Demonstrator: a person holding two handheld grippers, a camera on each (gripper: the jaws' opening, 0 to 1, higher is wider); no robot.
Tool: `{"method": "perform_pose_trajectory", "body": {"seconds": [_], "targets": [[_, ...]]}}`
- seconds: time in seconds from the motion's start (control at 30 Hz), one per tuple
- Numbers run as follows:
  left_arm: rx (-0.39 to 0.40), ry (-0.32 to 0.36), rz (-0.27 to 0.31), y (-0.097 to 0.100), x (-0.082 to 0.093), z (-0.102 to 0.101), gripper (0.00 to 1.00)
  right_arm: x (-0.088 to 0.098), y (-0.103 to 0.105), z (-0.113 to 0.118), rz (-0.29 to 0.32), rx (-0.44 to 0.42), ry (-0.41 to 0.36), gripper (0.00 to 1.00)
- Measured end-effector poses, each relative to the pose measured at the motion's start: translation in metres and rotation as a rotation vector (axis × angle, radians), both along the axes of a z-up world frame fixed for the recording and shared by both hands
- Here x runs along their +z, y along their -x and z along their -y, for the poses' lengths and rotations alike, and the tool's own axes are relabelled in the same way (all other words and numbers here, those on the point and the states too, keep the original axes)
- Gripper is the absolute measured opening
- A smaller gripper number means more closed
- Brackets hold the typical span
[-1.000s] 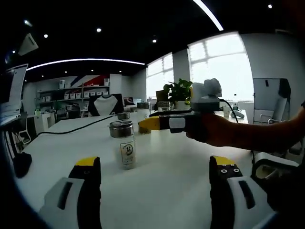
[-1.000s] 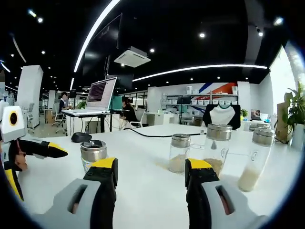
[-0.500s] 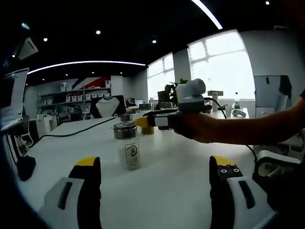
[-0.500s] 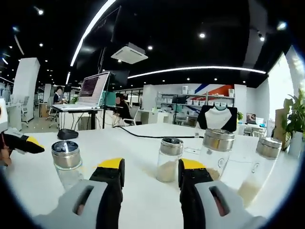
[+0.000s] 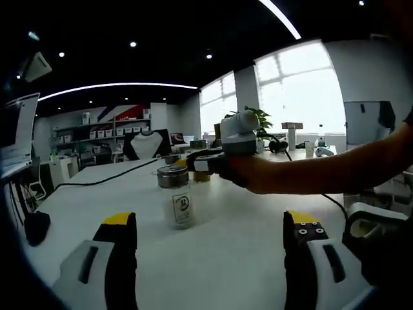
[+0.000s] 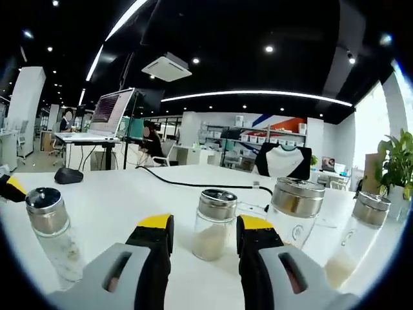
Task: Rotate the seasoning bottle until the label or dispensing opening points toward the visible target arrow and the bottle remains upright within the marked orientation range
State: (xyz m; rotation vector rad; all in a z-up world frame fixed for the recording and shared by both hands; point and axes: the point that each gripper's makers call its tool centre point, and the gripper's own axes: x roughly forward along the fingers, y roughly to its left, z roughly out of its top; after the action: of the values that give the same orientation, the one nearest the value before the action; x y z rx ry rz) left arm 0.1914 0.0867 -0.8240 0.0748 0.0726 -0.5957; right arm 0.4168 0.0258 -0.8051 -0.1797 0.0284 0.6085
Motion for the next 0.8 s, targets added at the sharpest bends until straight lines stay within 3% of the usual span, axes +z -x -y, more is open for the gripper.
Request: {"method": "perform_pose_trajectory", "body": {"seconds": [0.2, 0.8], "targets": [[-0.004, -0.001, 0.002, 0.000, 0.000, 0.000, 0.99, -0.007, -0.017, -0.001, 0.010, -0.052, 0.052, 0.36], [-0.012, -0.024, -0.005, -0.003, -0.005, 0.001, 0.98, -0.004, -0.041, -0.008, 0.017, -0.075, 0.007, 0.33]]}}
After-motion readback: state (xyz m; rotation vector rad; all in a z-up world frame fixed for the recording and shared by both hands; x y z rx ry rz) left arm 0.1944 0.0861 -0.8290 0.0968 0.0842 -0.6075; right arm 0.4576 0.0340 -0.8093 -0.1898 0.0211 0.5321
